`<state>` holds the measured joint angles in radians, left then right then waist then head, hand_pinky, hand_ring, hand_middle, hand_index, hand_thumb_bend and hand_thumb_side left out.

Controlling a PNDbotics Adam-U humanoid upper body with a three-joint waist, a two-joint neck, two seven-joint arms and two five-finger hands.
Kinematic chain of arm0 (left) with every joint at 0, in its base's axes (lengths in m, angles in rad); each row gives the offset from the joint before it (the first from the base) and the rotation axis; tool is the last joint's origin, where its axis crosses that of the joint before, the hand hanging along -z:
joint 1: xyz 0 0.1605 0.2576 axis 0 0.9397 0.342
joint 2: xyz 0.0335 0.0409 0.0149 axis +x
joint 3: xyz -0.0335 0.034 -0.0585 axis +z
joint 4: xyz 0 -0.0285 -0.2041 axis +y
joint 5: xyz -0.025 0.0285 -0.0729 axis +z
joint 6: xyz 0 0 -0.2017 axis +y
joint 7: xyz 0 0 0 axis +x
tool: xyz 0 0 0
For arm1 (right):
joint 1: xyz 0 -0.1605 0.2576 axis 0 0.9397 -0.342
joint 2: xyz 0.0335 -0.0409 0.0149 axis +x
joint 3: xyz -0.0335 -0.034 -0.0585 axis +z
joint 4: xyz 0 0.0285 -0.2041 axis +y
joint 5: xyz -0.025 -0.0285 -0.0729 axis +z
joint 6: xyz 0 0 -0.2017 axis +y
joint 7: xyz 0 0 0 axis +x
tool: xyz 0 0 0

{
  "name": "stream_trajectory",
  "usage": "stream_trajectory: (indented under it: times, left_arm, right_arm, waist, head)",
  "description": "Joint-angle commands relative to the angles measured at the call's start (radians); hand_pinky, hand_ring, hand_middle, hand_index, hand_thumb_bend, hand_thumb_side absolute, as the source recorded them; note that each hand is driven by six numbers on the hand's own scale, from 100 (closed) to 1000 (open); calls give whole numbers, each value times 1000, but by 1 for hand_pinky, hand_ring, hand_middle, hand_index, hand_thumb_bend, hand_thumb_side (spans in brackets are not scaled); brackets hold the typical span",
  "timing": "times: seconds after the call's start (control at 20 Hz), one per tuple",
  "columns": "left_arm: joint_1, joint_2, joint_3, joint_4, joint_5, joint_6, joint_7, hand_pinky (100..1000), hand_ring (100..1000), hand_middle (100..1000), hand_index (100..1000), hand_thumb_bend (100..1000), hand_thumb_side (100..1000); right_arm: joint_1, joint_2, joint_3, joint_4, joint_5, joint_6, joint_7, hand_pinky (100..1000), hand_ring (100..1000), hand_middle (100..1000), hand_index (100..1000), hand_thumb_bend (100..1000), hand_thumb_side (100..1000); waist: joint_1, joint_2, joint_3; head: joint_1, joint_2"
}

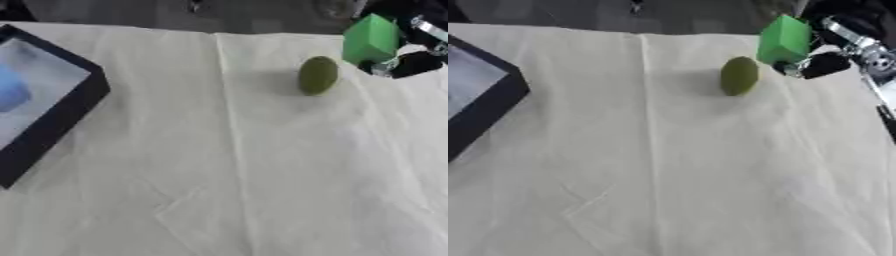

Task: Pick up the objects with one hand, pass them to the other hand, and then place them into the box on the other side of the table.

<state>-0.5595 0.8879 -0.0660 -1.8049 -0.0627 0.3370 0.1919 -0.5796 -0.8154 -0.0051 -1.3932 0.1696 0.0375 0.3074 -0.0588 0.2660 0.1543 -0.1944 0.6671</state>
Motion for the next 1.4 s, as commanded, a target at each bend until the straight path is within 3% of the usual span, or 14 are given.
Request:
stream_trajectory:
  times: [0.05,0.65,1.05,1.4]
  left_arm:
    - [-16,40,3,-38,1,-9,-5,745,611,561,718,483,283]
    - [-1,45,-36,-190,17,-32,-52,738,607,565,720,493,272]
    - [-72,9,-113,-195,28,-139,-143,734,605,570,725,498,282]
    - [-131,-47,-160,-195,45,-171,-221,733,605,571,725,495,288]
  right_arm:
    - [-5,21,8,-78,-42,46,-6,706,664,493,494,433,197]
    - [-20,237,54,-178,-57,139,-50,697,657,484,489,369,182]
    - [-44,373,83,-185,-42,147,-26,695,657,481,488,343,177]
    - [-42,448,106,-182,-13,141,-11,694,656,479,487,333,173]
  waist:
    - [7,-30,0]
    - [12,-52,-1]
    - [12,-68,3]
    - [14,-82,5]
  head:
    - [11,6]
    - [46,27]
    - [65,43]
    - [85,51]
